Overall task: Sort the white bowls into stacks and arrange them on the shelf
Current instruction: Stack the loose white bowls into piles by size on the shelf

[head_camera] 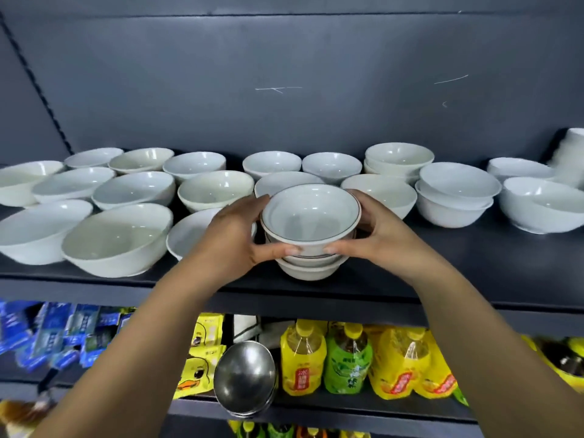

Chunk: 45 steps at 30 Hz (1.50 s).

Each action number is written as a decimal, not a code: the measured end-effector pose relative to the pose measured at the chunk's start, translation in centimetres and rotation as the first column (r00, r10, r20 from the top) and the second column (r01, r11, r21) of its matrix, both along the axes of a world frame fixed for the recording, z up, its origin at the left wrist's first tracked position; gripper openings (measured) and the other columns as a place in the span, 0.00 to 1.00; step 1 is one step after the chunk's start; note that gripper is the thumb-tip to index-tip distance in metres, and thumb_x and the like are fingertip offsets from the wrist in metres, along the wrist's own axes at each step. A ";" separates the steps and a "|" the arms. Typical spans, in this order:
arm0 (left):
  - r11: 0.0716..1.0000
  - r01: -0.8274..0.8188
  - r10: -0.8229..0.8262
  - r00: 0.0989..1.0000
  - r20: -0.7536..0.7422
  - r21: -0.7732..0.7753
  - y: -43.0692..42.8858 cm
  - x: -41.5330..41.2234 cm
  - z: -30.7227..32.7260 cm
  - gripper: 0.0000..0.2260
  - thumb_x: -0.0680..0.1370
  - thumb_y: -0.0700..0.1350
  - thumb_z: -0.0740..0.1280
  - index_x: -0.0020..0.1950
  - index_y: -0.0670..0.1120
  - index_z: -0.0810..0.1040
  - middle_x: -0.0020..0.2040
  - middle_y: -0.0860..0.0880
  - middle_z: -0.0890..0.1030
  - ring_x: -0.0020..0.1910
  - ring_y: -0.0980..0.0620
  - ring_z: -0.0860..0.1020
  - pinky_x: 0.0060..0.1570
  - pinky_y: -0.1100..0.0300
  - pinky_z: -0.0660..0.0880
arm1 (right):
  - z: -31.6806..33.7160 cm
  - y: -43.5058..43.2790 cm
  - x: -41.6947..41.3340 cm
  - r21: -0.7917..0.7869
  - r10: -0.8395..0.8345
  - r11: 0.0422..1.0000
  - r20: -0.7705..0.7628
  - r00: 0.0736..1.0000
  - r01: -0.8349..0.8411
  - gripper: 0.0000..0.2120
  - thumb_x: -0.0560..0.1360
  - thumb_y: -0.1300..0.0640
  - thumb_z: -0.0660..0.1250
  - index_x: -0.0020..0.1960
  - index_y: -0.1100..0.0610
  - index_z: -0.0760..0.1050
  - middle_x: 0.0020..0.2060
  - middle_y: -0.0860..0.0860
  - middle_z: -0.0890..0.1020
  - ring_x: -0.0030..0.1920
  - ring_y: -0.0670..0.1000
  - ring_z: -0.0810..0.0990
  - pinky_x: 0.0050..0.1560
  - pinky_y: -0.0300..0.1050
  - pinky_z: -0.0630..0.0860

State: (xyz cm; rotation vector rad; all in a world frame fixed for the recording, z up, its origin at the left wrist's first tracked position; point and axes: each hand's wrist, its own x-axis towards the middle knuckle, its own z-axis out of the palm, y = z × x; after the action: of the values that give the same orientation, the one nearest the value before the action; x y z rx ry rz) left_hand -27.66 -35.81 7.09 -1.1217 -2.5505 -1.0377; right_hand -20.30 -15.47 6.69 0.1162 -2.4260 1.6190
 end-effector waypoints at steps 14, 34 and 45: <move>0.986 0.064 -0.051 0.995 0.084 -0.153 0.4 -1.1 0.5 0.39 0.61 0.64 0.72 0.68 0.51 0.68 0.66 0.51 0.73 0.65 0.51 0.70 0.58 0.63 0.63 | -2.8 -0.2 -0.4 -0.135 0.023 0.991 -0.002 1.000 -0.023 0.32 0.60 0.53 0.77 0.59 0.40 0.68 0.58 0.38 0.76 0.60 0.35 0.72 0.61 0.34 0.70; 0.953 0.289 -0.271 0.946 0.178 -0.085 6.6 0.9 -0.6 0.39 0.62 0.56 0.77 0.68 0.53 0.63 0.62 0.60 0.72 0.62 0.57 0.72 0.63 0.56 0.69 | -3.7 4.5 4.5 -0.182 -0.140 0.975 -0.036 0.990 0.131 0.39 0.53 0.51 0.79 0.62 0.47 0.69 0.57 0.39 0.79 0.60 0.40 0.75 0.55 0.31 0.71; 0.951 0.231 -0.288 0.904 0.315 0.206 18.3 5.3 -3.5 0.43 0.59 0.63 0.73 0.69 0.63 0.57 0.69 0.61 0.68 0.67 0.62 0.68 0.67 0.55 0.68 | -4.2 16.2 8.3 -0.161 -0.195 0.969 -0.036 0.980 0.187 0.44 0.50 0.38 0.78 0.63 0.46 0.69 0.59 0.42 0.78 0.62 0.42 0.75 0.59 0.34 0.71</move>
State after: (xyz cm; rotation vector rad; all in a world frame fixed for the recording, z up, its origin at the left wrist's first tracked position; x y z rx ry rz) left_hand -22.37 -17.49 3.58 -1.3675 -2.5442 -1.6072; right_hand -12.00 0.71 2.47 -0.0975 -2.1864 1.6879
